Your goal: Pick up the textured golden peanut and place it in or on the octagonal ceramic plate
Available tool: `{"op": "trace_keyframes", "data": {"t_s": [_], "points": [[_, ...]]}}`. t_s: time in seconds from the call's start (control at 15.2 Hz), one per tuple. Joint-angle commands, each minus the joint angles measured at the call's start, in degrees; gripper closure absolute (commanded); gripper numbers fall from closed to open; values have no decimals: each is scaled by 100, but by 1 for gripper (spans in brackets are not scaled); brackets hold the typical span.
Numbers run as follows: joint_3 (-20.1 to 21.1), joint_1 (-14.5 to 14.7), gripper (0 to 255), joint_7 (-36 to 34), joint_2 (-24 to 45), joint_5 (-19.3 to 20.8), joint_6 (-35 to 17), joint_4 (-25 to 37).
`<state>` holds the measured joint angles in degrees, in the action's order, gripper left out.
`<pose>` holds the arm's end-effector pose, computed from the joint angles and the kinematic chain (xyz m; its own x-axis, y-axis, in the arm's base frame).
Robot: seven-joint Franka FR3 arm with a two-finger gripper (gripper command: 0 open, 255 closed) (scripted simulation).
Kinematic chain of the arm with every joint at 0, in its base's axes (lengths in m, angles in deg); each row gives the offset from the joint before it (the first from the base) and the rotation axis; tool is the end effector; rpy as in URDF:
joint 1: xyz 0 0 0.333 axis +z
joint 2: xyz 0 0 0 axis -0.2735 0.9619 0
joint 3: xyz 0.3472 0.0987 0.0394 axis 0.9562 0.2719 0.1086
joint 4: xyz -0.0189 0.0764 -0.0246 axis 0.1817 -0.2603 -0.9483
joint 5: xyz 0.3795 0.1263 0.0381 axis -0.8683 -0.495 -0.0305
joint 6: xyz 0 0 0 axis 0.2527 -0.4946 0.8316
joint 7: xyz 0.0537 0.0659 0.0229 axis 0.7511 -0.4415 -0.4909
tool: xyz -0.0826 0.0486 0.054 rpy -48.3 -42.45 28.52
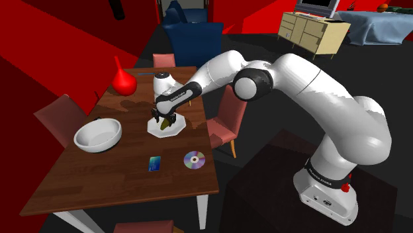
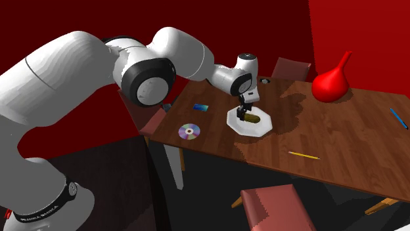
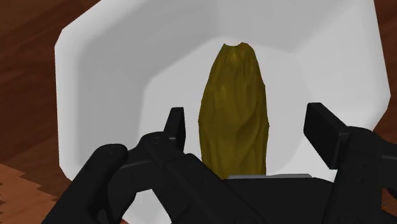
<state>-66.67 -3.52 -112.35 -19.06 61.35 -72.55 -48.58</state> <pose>0.7993 0.2286 0.1473 0.5200 -0.8514 0.0688 -0.8351 -0.5236 -0.1685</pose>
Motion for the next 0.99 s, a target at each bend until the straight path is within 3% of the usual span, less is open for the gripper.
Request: {"op": "trace_keyframes", "data": {"t_s": [0.0,0.2,0.46,0.92], "points": [[-1,-1,0,0,1,0,0,1],[-1,0,0,-1,0,0,0,-1],[40,-49,0,-26,-793,-12,89,-709],[39,-49,0,-26,-793,-12,89,-709]]}}
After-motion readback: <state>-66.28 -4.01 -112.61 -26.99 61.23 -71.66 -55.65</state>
